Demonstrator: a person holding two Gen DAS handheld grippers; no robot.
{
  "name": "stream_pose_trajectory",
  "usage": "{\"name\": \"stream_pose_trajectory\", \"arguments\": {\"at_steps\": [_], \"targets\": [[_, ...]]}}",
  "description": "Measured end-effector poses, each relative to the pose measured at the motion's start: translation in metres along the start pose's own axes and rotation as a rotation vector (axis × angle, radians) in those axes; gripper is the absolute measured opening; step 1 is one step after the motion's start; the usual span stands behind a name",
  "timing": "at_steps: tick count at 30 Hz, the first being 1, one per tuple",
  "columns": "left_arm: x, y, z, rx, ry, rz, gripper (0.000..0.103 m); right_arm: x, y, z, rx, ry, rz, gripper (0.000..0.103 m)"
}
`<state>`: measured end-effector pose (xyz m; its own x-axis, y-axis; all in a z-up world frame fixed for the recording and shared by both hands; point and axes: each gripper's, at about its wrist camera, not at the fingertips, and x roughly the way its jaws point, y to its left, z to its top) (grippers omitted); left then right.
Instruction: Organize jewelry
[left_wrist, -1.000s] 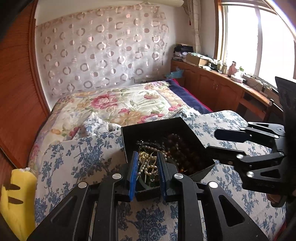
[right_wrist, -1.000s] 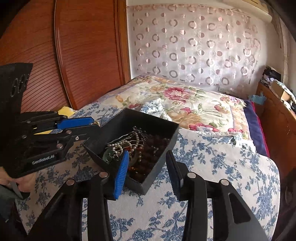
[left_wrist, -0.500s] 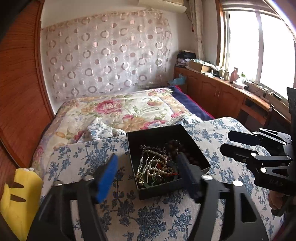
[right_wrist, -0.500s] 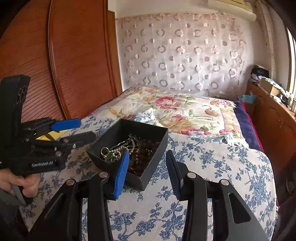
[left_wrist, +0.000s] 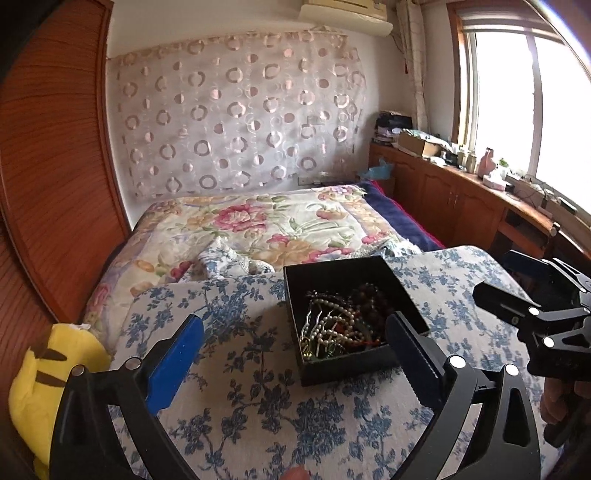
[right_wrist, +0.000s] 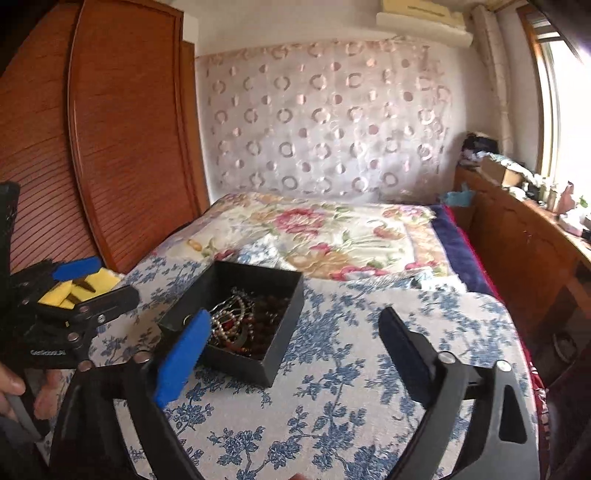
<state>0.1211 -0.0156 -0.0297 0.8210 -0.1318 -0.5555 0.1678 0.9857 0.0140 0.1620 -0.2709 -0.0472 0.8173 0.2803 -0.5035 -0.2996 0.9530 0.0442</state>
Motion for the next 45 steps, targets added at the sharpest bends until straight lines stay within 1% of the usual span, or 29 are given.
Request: {"name": "stream_pose_trajectory", "arguments": {"at_steps": [1, 6, 12, 17, 25, 45], "targets": [[-0.007, 0.0, -0.001, -0.003, -0.009, 0.002, 0.095, -0.004, 0.0, 0.0, 0.004, -0.009, -0.007, 0.1], [-0.033, -0.002, -0.006, 0.002, -0.035, 0.031, 0.095, -0.031, 0.002, -0.001, 0.012, -0.057, -0.018, 0.1], [-0.054, -0.003, -0.014, -0.019, -0.039, 0.025, 0.095, -0.058, 0.002, -0.011, 0.028, -0.09, -0.032, 0.1], [-0.066, -0.001, -0.02, -0.023, -0.051, 0.036, 0.095, -0.071, 0.001, -0.018, 0.045, -0.1, -0.031, 0.1], [-0.069, -0.001, -0.023, -0.026, -0.057, 0.033, 0.095, -0.076, -0.001, -0.027, 0.048, -0.096, -0.029, 0.1], [-0.071, -0.006, -0.027, -0.033, -0.054, 0.024, 0.095, -0.074, 0.005, -0.029, 0.045, -0.101, -0.024, 0.1]]}}
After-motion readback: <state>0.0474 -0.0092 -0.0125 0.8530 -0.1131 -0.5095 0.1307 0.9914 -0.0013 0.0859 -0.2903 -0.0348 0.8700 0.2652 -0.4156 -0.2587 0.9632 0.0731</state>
